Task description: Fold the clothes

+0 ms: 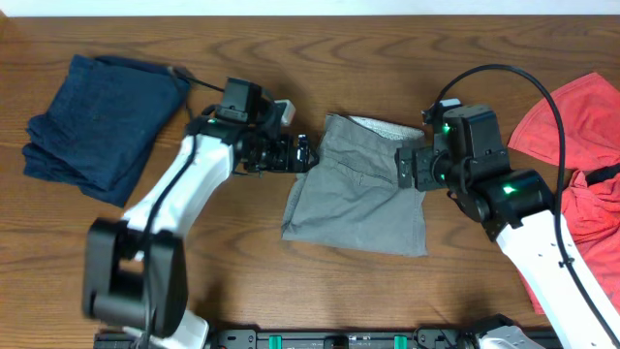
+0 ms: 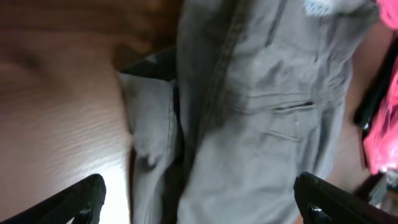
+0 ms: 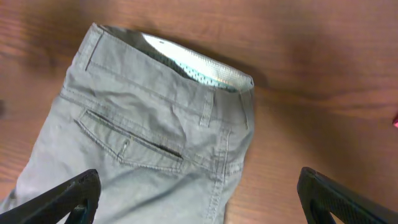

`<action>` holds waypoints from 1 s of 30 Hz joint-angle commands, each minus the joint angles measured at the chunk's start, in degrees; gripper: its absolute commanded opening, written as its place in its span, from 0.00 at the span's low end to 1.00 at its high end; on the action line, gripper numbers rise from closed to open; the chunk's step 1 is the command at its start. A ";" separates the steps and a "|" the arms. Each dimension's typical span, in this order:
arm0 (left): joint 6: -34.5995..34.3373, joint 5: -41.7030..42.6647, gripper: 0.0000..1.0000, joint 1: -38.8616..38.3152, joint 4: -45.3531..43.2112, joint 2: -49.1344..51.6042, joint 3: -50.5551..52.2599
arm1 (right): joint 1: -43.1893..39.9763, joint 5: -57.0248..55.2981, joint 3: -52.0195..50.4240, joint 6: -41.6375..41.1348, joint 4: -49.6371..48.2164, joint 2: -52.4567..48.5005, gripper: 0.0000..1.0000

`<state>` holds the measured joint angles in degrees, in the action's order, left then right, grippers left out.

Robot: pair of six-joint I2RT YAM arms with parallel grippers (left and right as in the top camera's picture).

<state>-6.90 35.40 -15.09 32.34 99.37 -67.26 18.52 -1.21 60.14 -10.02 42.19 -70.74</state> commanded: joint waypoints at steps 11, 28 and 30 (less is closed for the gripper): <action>5.16 16.02 0.98 -0.17 -2.97 18.05 -0.48 | -0.13 0.15 0.61 -2.47 2.36 1.05 0.99; 5.14 20.72 0.06 -1.88 -7.06 17.05 -2.54 | -0.13 0.46 0.61 -5.40 2.51 1.05 0.99; 5.11 18.49 0.06 0.15 -5.05 14.97 -4.81 | -0.13 0.44 0.61 -5.40 2.78 1.07 0.99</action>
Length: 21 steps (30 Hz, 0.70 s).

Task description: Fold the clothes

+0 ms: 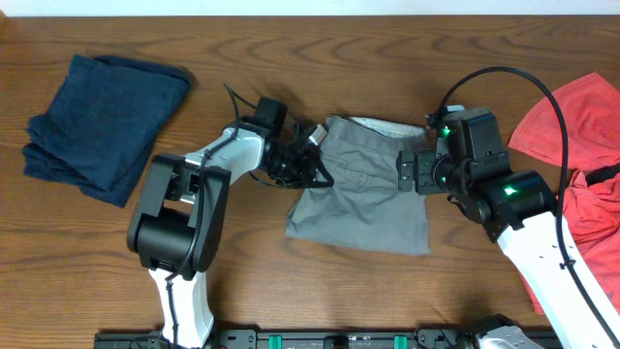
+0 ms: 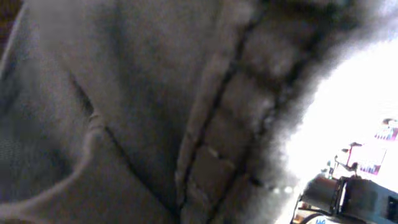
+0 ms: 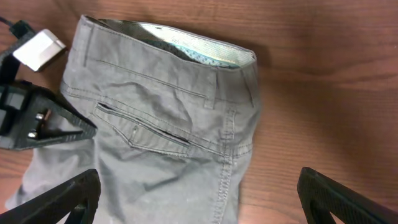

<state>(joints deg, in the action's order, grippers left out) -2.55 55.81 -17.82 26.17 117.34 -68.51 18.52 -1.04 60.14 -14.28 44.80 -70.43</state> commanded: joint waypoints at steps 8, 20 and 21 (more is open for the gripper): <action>0.81 -25.27 0.06 17.31 10.03 -17.31 -19.87 | -0.13 -0.22 0.61 -1.09 1.51 0.81 0.99; -0.31 -31.04 0.06 42.93 4.63 -18.82 -27.78 | -0.13 -0.20 0.61 -1.11 1.49 0.81 0.99; -1.09 -31.04 0.06 44.24 4.74 -17.62 -27.41 | -0.13 -0.20 0.61 -1.11 1.49 0.81 0.99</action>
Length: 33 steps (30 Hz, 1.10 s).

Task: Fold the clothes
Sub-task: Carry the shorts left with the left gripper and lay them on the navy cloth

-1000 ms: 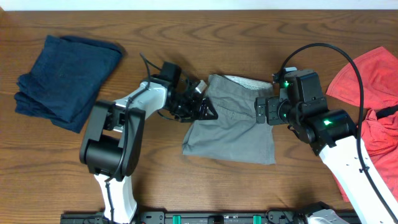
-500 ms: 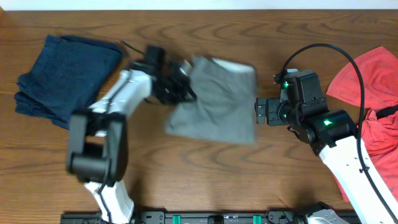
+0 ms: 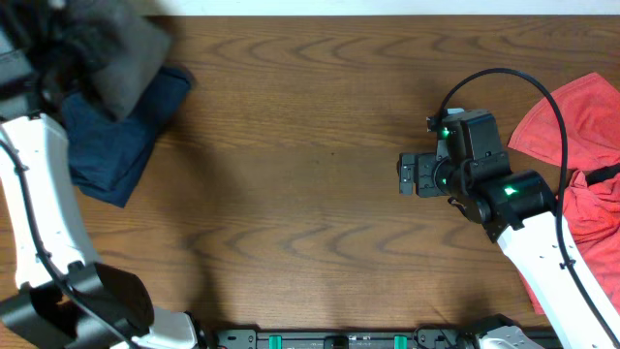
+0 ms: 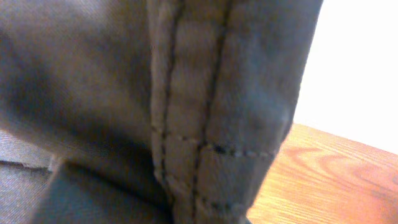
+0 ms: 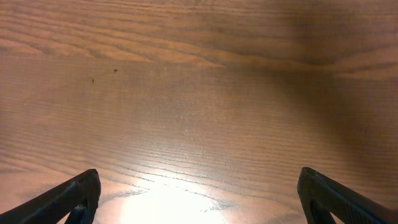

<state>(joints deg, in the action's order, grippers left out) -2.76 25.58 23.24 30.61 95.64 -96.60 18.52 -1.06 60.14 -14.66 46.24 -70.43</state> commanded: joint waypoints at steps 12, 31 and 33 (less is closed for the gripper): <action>-7.69 -0.55 0.06 8.31 3.69 13.31 2.10 | -0.13 0.00 0.61 -0.74 0.17 0.81 0.99; -18.53 3.56 0.15 16.68 26.08 11.58 1.97 | -0.15 -1.55 0.61 -0.28 -0.22 0.81 0.99; -18.47 9.38 0.22 18.60 25.88 10.62 1.92 | -0.15 -1.55 0.61 -0.28 -0.13 0.81 0.99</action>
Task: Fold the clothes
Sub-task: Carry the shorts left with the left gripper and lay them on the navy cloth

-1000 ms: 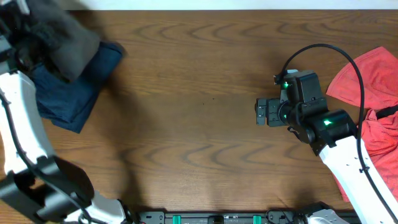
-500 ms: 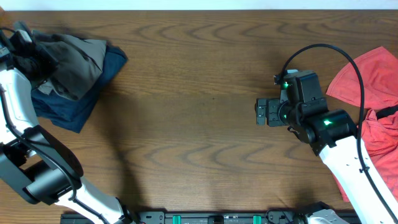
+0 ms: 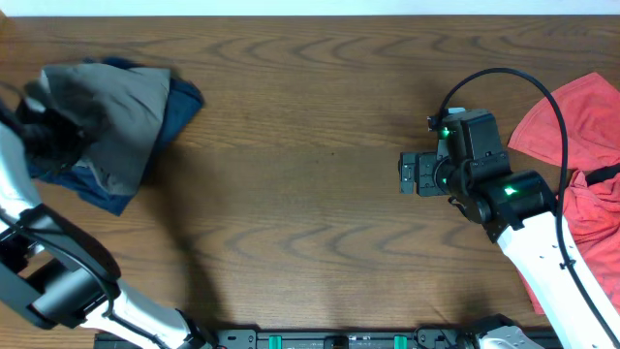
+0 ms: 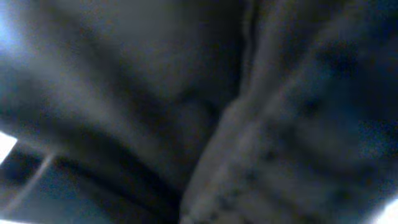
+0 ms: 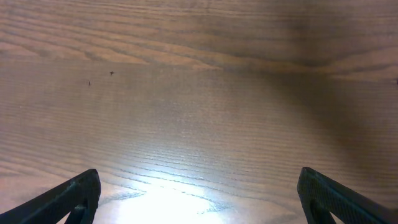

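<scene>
The grey shorts lie draped over the folded dark blue garment at the table's far left. My left gripper sits at their left edge, partly under the cloth. Blurred grey fabric fills the left wrist view and hides the fingers, with a bit of blue at the lower left. My right gripper stands open over bare wood right of the middle, also seen from overhead, with nothing between its fingers.
A heap of red clothes lies at the right edge of the table, beside and under the right arm. The wooden table runs bare between the two piles. Its far edge lies along the top of the overhead view.
The grey shorts were held high at the far left corner over the blue garment; now they rest spread on top of it, with the left gripper lower. The right arm has not moved.
The folded grey shorts lay in the middle between both open grippers. Then my left gripper was at their left edge. Then the shorts were gone from the middle, held up at the far left, and now they lie on the blue garment.
</scene>
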`<action>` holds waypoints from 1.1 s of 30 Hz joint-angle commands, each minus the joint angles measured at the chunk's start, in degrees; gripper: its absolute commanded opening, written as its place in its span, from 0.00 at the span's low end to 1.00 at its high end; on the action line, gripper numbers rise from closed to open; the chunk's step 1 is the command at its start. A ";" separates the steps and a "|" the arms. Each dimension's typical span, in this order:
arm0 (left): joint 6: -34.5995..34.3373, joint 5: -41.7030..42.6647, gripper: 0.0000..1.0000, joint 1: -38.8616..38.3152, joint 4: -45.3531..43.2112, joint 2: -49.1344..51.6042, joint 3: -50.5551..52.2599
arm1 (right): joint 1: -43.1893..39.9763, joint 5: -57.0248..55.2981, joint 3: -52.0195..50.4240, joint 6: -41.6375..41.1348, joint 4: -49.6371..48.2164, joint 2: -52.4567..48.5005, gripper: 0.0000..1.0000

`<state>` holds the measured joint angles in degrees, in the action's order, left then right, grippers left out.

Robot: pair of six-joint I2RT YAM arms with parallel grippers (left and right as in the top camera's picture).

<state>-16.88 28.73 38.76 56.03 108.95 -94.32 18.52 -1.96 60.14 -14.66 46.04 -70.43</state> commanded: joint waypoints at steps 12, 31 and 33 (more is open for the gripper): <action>-2.71 18.62 0.59 3.30 -8.63 -14.82 -0.42 | -0.15 -0.81 0.61 -0.31 0.04 0.79 0.99; -2.69 2.25 0.39 2.84 -7.96 -0.59 0.26 | -0.13 -0.81 0.61 -0.33 0.52 0.81 0.99; -2.69 -0.17 0.39 2.84 -6.75 2.69 0.26 | -0.15 -0.83 0.61 -0.33 0.61 0.81 0.99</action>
<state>-19.66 34.04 41.56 48.21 107.74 -94.32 18.52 -2.17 60.14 -14.66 46.50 -70.43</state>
